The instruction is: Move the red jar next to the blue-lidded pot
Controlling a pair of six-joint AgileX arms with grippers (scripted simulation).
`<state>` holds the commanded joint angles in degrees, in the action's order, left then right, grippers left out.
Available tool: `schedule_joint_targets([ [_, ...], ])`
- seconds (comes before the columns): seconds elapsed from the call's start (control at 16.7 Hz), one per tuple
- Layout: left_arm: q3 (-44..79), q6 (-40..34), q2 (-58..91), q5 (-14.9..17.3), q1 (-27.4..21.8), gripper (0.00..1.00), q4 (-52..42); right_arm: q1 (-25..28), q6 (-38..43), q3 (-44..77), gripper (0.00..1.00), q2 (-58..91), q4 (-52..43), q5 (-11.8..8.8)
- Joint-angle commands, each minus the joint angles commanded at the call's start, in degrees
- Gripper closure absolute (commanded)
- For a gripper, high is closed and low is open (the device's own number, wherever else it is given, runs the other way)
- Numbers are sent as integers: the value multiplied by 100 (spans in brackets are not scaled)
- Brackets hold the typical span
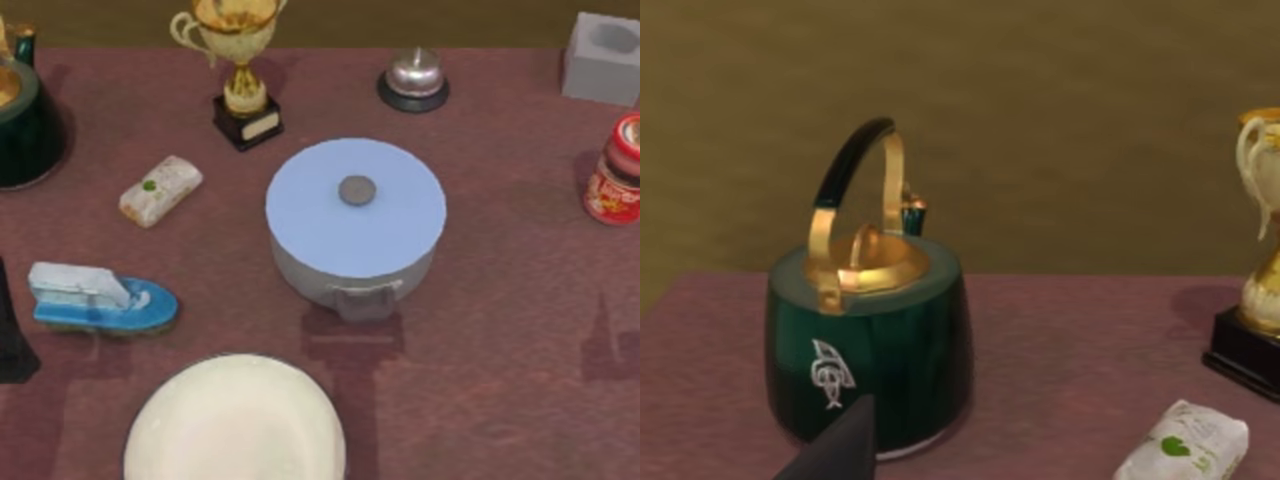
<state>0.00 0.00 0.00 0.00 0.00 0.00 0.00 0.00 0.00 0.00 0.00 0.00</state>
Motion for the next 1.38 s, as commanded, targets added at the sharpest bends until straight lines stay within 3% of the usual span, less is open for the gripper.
schedule_joint_targets([
  [0.3, 0, 0, 0, 0, 0, 0, 0, -5, -43, 191, 0, 317, -273, 2],
  [0.66, 0, 0, 0, 0, 0, 0, 0, -77, -357, 1612, 0, 2352, -1856, 63],
  [0.96, 0, 0, 0, 0, 0, 0, 0, -126, -825, 3815, 0, 4818, -3571, 113],
  [1.38, 0, 0, 0, 0, 0, 0, 0, -140, -1648, 7866, 0, 8595, -5857, 128],
])
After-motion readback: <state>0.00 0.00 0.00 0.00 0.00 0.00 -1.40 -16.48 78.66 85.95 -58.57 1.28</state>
